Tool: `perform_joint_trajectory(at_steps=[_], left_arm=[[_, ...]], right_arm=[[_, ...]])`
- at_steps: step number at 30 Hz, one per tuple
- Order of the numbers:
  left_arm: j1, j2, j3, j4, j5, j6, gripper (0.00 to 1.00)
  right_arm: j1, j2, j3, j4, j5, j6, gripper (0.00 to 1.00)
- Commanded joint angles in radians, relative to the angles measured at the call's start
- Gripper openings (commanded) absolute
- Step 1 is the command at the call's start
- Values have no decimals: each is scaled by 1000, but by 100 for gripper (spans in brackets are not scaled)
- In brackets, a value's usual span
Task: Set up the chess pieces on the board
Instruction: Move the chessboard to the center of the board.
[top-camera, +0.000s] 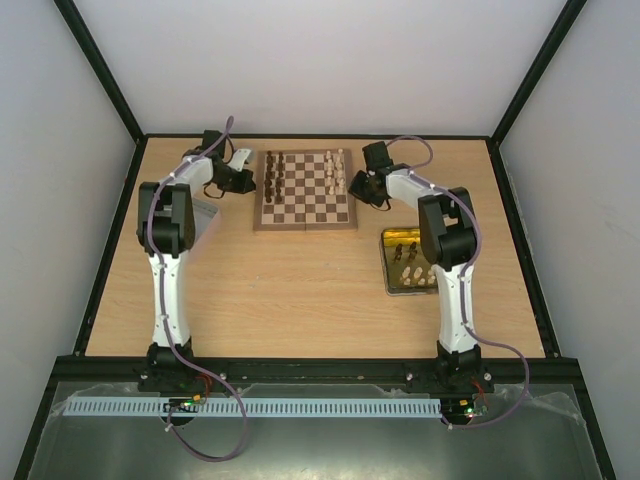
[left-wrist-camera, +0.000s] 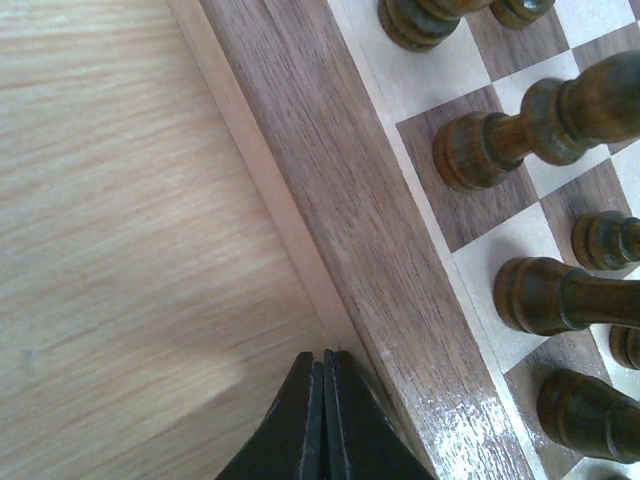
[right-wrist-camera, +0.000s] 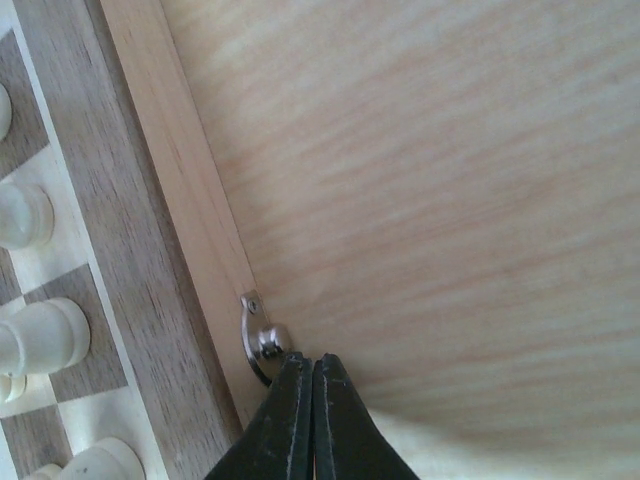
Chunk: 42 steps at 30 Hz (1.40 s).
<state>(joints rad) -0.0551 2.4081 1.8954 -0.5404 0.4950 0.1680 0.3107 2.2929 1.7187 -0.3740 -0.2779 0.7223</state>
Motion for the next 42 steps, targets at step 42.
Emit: perform_joint_trajectory(at_steps=[42], left_arm=[[-84,-549,-792,-137,13,179,2]], right_arm=[[280,-689,-860,110,6,90,2]])
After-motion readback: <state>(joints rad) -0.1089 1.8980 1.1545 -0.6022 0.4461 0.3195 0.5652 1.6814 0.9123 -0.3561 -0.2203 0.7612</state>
